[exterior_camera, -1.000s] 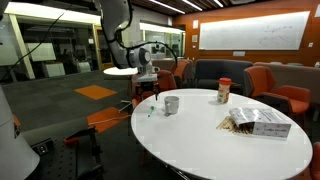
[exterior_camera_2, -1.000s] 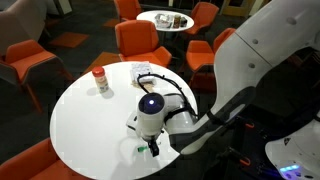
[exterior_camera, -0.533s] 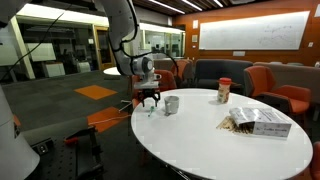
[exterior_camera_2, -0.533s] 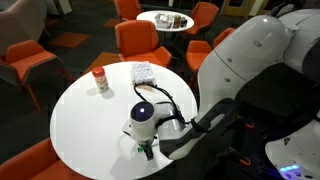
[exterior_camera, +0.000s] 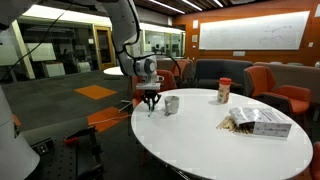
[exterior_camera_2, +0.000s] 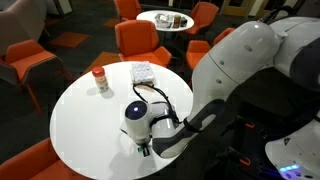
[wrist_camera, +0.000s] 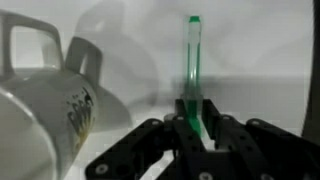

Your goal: Put the marker in the mug

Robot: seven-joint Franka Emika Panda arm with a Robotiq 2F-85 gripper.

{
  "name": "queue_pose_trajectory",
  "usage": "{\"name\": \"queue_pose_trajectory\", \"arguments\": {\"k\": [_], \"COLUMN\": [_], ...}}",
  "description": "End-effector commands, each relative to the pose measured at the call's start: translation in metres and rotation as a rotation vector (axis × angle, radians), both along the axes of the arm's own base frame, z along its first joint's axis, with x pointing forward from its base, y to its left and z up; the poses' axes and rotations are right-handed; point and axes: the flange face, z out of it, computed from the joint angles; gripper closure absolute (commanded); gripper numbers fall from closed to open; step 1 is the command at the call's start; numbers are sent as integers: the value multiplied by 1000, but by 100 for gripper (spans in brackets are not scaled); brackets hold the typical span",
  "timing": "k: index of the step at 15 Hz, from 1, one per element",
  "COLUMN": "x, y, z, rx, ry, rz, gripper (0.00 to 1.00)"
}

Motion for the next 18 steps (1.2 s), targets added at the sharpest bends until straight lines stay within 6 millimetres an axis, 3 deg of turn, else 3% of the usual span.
{"name": "queue_pose_trajectory", "arguments": {"k": [1,5,11,14,18], "x": [8,11,34,49,59], "y": [0,1,-3,-17,-42], "z": [-3,5,68,107,132], "rx": [-24,-10,139,190,247], "ry": [32,29,-99,-201,-268], "rz": [-14,-19,-56,-58,-70], "gripper": [100,100,100,100,100]}}
